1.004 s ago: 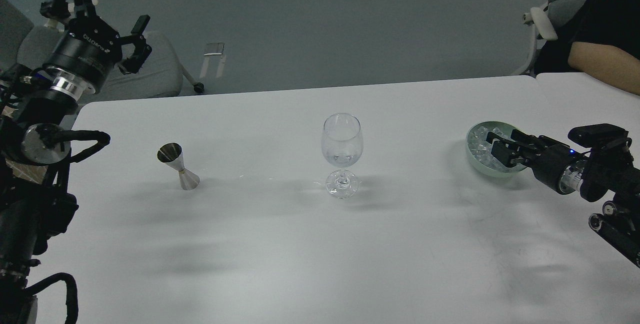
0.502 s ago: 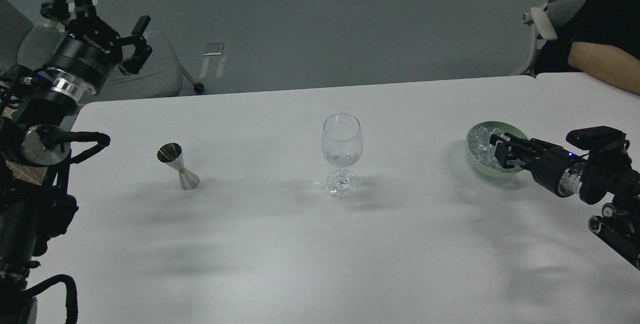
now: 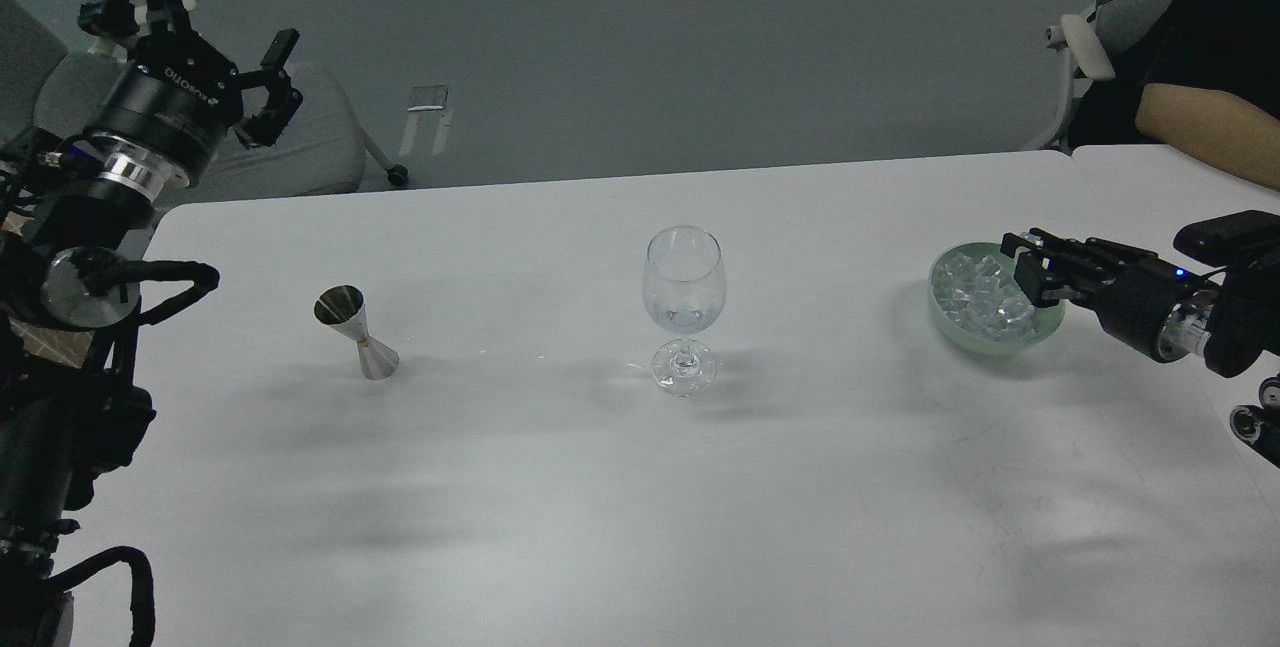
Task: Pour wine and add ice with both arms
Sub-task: 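Lower the right gripper into the green bowl and grasp ice, then lift the ice with the right gripper and move it over the glass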
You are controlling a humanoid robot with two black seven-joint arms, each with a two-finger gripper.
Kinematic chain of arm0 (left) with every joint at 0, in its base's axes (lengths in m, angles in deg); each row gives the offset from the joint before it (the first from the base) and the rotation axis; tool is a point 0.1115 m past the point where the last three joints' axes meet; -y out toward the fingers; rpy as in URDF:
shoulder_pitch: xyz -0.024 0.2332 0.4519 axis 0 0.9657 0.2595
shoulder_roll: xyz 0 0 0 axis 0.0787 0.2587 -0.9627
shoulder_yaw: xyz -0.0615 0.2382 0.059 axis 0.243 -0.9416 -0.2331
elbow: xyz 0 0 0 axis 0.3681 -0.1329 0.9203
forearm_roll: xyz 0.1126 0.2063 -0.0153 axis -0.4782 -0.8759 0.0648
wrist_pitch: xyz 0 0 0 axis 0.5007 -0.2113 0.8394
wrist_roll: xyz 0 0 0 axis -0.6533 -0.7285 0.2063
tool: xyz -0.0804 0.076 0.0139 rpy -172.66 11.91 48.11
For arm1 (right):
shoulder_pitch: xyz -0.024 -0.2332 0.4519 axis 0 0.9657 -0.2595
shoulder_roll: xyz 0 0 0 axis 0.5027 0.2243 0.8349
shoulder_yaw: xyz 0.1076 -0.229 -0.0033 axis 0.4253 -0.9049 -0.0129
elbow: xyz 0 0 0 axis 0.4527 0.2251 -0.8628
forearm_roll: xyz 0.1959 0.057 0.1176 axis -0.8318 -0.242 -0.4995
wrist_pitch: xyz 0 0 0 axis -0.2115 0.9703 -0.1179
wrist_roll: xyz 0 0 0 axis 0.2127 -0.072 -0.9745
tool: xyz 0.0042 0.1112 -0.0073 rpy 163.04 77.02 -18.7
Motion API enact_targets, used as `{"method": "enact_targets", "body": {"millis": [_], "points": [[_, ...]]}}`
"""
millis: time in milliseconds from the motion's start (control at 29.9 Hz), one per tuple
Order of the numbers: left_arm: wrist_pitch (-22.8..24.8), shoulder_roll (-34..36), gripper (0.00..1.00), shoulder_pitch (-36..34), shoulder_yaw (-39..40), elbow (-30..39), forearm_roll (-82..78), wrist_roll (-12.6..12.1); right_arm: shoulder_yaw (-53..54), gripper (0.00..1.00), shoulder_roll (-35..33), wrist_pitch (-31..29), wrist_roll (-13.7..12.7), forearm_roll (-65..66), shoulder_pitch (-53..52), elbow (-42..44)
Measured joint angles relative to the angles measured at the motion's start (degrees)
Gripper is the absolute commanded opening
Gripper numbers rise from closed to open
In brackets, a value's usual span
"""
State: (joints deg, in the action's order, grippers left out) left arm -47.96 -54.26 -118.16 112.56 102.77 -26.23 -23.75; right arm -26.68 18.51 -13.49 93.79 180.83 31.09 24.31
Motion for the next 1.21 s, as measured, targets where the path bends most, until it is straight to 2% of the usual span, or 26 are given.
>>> {"method": "enact_targets", "body": {"millis": [100,301,636,870,1071,1205], "points": [[0.0,-0.1,0.98,0.0,0.0,0.0,0.0,0.0,0.7,0.0,-6.1,-0.4,0.0,-0.6,-1.3,-5.7],[-0.1,-0.3,0.98,0.1,-0.1,0.0,0.0,0.0,1.0,0.0,-14.0,-2.2,0.0,-3.6,-3.9,-18.5],[-0.2,-1.4,0.98,-0.2,-0.1,0.0,0.0,0.0,0.3,0.01,-16.4,-6.1,0.0,-8.1,-12.2,-32.3],[-0.2,-1.8,0.98,-0.3,-0.2,0.0,-0.5,-0.1,-6.6,0.01,-12.8,-8.6,0.1,-9.2,-19.8,-34.3],[-0.3,-1.7,0.98,-0.4,-0.4,0.0,-0.6,-0.1,-16.7,0.01,-4.1,-8.7,0.1,-9.4,-27.5,-31.9],[-0.3,-1.6,0.98,-0.4,-0.6,0.0,-0.9,-0.1,-19.9,0.01,1.2,-8.7,0.0,-9.3,-30.2,-28.4]]}}
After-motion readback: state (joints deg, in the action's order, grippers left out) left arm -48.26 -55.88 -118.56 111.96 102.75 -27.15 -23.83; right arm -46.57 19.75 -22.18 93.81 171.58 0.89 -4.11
